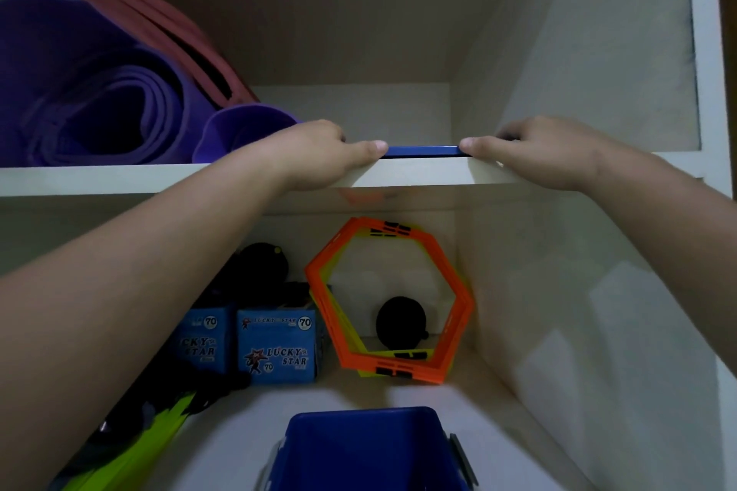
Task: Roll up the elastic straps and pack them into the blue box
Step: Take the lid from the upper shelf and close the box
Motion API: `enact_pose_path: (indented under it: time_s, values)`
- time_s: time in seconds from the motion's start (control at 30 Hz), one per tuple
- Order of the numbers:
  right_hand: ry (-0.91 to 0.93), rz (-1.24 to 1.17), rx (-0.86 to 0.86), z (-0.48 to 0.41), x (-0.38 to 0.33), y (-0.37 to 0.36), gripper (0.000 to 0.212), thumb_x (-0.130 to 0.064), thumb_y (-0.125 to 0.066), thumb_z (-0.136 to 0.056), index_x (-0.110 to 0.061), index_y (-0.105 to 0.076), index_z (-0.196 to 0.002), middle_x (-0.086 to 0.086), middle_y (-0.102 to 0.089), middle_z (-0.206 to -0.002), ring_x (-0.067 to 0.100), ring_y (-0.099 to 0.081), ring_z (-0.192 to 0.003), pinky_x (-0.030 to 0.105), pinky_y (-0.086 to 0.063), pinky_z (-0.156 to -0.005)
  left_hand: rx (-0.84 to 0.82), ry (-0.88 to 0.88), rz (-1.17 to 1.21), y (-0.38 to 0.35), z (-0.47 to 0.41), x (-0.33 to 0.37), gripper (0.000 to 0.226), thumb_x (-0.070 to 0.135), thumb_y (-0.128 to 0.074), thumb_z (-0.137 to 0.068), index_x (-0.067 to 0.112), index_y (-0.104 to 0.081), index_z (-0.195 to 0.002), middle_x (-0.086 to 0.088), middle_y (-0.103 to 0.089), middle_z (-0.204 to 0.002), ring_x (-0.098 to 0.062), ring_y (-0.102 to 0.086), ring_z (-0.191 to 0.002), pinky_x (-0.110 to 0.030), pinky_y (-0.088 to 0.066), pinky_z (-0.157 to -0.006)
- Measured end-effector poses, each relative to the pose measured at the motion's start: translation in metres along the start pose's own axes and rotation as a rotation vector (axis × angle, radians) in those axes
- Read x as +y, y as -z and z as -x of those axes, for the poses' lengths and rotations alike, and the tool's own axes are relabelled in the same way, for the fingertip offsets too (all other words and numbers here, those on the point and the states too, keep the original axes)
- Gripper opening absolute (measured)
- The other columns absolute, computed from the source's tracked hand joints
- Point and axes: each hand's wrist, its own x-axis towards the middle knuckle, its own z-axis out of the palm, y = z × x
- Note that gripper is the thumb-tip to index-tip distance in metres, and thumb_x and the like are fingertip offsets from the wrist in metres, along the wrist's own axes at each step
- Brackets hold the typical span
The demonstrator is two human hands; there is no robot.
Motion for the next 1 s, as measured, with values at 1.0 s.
enact_pose_path:
  time_s: [1.0]
  values:
    - [0.180,-0.287,0.685,0.130,-0.008,-0.067,0.083,-0.071,-0.065,-0.075,-0.018,-0.056,-0.138,-0.001,-0.059,-0.136,0.024,-0.049,-0.129,0.041,-0.043,-0.106,0.642,-0.241,0.174,-0.070,0.128,-0.023,0.096,0.071,-0.040,-0.091,0.007,-0.014,-0.159,-0.007,-0.036,-0.159,-0.021,-0.027,-0.148,-0.055,-0.031,-0.117]
